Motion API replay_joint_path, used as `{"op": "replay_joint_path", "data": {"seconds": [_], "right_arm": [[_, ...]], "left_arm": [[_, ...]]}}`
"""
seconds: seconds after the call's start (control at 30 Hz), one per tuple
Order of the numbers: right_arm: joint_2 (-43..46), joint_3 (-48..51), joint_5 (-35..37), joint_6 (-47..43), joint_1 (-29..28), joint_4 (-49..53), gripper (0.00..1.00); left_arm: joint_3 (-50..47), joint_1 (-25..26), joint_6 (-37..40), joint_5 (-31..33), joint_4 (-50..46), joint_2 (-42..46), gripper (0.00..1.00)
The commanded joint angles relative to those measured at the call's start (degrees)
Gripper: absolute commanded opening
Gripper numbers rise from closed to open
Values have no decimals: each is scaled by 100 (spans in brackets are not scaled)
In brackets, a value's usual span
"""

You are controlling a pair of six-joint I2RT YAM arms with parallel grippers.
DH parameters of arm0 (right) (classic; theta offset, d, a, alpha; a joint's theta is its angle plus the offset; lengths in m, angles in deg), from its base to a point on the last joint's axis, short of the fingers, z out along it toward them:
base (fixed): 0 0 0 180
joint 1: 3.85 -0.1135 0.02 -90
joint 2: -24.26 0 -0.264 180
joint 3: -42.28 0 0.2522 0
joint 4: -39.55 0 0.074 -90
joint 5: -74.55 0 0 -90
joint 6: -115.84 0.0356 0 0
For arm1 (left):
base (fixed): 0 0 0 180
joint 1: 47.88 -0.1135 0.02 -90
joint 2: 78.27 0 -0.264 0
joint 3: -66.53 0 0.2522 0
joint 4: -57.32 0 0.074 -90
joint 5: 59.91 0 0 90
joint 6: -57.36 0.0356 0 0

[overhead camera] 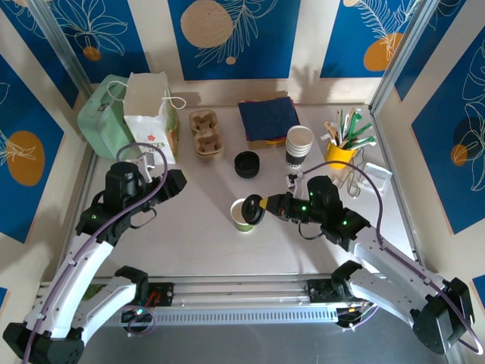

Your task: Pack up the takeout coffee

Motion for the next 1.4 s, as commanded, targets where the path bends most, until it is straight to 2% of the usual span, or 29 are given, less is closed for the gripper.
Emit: {"op": "replay_joint_path", "data": {"seconds": [0.0,0.53,0.9,1.37], "right_arm": [[-90,140,-165,202,52,-410,0],[-564,202,-227,209,86,-580,2],[-717,126,-182,45,85,-288,20],[-870,196,-112,2,78,-249,22]], "left_arm": [[-47,-39,-14,-93,96,96,73],[14,-37,69,-41,-124,142,74],[-3,-40,59,47,-156,200,74],[-66,-39,48,30,-146,197,75]]}}
